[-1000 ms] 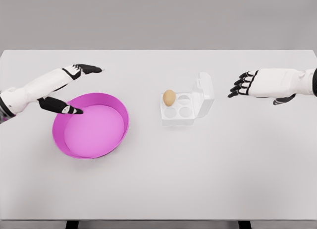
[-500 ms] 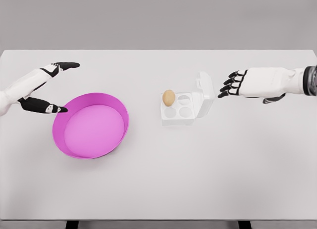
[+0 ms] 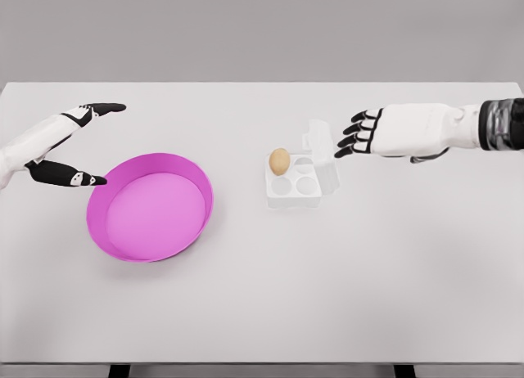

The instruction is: Pack egg into the box and close the box lid

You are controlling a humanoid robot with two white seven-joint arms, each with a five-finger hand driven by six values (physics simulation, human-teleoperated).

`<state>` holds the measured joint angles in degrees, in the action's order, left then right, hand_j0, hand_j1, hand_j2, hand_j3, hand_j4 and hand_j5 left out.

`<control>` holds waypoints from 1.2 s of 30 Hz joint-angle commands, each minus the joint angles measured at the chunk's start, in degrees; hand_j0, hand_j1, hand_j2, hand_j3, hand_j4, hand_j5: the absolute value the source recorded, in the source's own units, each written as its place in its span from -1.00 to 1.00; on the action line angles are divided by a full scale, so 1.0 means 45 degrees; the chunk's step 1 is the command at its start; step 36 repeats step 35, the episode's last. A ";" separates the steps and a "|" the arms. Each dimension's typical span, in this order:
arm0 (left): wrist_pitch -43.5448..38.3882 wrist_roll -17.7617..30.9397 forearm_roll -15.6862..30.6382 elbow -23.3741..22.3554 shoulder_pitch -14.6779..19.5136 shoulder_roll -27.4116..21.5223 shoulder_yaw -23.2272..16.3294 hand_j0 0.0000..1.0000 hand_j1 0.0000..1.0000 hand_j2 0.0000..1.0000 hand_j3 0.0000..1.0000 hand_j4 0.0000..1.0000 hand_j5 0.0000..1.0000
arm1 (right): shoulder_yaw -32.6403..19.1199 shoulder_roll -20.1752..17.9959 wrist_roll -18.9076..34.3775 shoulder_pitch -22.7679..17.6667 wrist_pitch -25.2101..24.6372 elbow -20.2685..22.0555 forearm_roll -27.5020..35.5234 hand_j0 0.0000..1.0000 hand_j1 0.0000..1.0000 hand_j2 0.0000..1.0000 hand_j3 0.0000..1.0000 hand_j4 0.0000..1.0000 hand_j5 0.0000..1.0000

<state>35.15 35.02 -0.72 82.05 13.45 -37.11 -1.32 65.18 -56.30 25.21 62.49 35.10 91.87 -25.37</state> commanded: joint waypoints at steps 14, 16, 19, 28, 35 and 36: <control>-0.0034 -0.0005 0.0102 -0.0070 0.0020 -0.0015 0.0001 1.00 1.00 1.00 1.00 1.00 1.00 | 0.0125 0.2256 0.0706 0.0117 -0.0022 -0.0083 0.0071 1.00 1.00 1.00 1.00 1.00 1.00; -0.0034 -0.0005 0.0102 -0.0070 0.0020 -0.0015 0.0001 1.00 1.00 1.00 1.00 1.00 1.00 | 0.0066 0.2237 0.0706 0.0253 -0.0022 -0.0200 0.0071 1.00 1.00 1.00 1.00 1.00 1.00; -0.0034 -0.0005 0.0102 -0.0070 0.0020 -0.0015 0.0001 1.00 1.00 1.00 1.00 1.00 1.00 | -0.0012 0.2139 0.0686 0.0526 -0.0022 -0.1233 0.0206 1.00 1.00 1.00 1.00 1.00 1.00; -0.0034 -0.0005 0.0043 -0.0089 0.0000 -0.0015 -0.0019 1.00 1.00 1.00 1.00 1.00 1.00 | -0.0227 0.1924 0.0686 0.0449 -0.0022 -0.4790 0.1164 1.00 1.00 1.00 1.00 1.00 1.00; -0.0034 -0.0005 -0.0015 -0.0070 -0.0020 -0.0015 -0.0058 1.00 1.00 1.00 1.00 1.00 1.00 | -0.0227 0.1963 0.0706 0.0410 -0.0022 -0.5200 0.1164 1.00 1.00 1.00 1.00 1.00 1.00; -0.0034 -0.0005 -0.0015 -0.0070 -0.0020 -0.0015 -0.0058 1.00 1.00 1.00 1.00 1.00 1.00 | -0.0227 0.1963 0.0706 0.0410 -0.0022 -0.5200 0.1164 1.00 1.00 1.00 1.00 1.00 1.00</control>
